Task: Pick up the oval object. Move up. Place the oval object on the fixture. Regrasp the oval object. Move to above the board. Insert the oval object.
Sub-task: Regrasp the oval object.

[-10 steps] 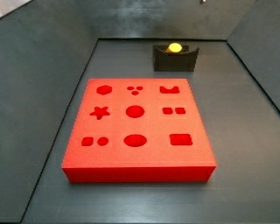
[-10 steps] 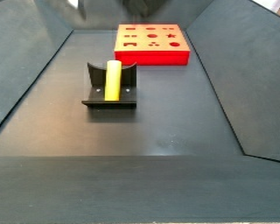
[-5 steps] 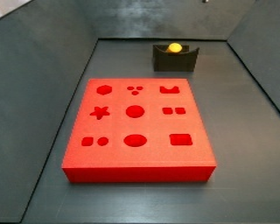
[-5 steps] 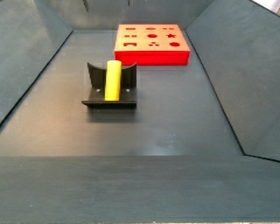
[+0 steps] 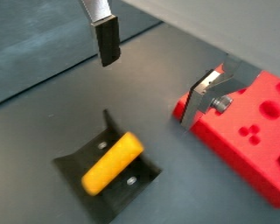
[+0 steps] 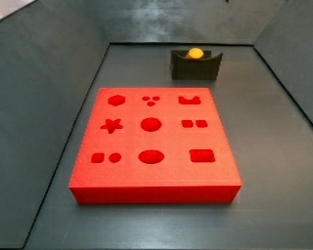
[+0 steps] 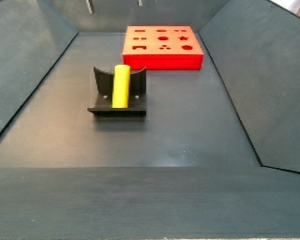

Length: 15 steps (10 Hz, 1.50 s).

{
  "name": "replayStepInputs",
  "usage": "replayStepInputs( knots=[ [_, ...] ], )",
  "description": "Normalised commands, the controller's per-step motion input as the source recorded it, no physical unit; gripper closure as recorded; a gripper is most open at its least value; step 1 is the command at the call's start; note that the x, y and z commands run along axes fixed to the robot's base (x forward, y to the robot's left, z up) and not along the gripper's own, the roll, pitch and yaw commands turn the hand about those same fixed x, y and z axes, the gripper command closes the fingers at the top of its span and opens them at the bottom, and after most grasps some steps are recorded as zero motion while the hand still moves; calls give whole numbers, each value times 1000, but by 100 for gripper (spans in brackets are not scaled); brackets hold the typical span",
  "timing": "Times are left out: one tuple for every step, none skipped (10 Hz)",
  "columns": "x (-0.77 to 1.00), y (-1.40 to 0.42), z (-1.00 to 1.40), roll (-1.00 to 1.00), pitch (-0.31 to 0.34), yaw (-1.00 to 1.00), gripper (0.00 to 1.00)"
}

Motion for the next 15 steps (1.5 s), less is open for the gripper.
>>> replayStepInputs(
  knots=[
    [-28, -12, 2, 1000, -27, 9, 0],
    [-26, -19, 5, 1000, -26, 10, 0],
    [-16, -15, 10, 1000, -22, 11, 0],
    [-5, -20, 7, 1000, -18, 12, 0],
    [3, -21, 5, 1000, -13, 12, 0],
    [20, -21, -11, 1000, -2, 14, 0],
    [31, -19, -10, 1000, 6, 14, 0],
    [41, -26, -4, 1000, 24, 18, 0],
    [54, -30, -8, 1000, 42, 23, 0],
    [71, -31, -14, 1000, 75, 34, 0],
    [81, -33, -14, 1000, 108, 48, 0],
    [90, -39, -10, 816, 137, 72, 0],
    [93, -41, -15, 685, 138, 85, 0],
    [91, -38, -16, 434, 135, 115, 0],
    [84, -28, -10, 297, 121, 135, 0]
  ],
)
